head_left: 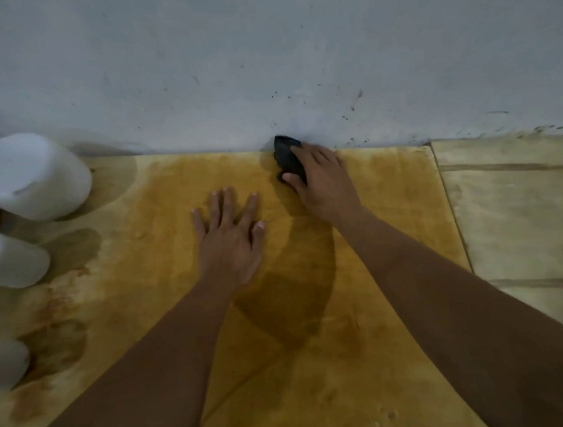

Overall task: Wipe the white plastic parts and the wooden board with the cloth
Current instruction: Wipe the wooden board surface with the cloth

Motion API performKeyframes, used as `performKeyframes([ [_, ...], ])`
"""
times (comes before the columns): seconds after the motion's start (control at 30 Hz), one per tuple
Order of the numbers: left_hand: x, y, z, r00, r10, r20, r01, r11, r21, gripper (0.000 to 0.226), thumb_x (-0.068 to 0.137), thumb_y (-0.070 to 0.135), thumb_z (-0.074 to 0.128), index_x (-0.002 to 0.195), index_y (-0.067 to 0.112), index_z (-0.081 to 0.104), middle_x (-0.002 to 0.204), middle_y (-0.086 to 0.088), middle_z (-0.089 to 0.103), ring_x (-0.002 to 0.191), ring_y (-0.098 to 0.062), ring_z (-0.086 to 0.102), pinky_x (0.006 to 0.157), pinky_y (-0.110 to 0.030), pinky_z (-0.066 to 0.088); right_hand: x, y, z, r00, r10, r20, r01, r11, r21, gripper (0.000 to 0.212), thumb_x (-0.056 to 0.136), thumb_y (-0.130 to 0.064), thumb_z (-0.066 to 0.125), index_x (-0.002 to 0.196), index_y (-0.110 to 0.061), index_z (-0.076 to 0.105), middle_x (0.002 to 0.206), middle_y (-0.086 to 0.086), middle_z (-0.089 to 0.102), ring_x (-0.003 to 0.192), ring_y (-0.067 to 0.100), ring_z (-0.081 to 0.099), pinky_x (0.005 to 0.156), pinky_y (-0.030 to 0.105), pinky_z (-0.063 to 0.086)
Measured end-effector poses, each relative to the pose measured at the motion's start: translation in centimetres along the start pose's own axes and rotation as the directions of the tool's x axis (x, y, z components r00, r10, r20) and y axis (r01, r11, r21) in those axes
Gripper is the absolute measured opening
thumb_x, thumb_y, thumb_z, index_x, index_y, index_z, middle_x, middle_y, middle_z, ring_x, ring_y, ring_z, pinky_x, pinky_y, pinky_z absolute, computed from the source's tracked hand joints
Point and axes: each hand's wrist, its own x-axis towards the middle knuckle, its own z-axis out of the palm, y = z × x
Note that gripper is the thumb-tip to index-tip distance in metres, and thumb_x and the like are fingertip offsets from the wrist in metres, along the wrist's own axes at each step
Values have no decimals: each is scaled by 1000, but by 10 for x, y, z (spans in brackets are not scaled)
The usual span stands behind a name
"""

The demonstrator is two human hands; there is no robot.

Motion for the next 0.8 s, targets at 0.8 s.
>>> performKeyframes([
  [0.8, -93, 0, 14, 999, -25, 39, 25, 1000, -13, 62, 104, 55, 0, 162, 34, -8, 170, -2, -16, 156, -22, -19, 126, -55, -7, -144, -28, 22, 961, -104, 255, 140, 982, -130, 59, 106, -49, 12, 158, -22, 12, 166, 1, 7, 153, 17, 0, 124, 47, 3],
])
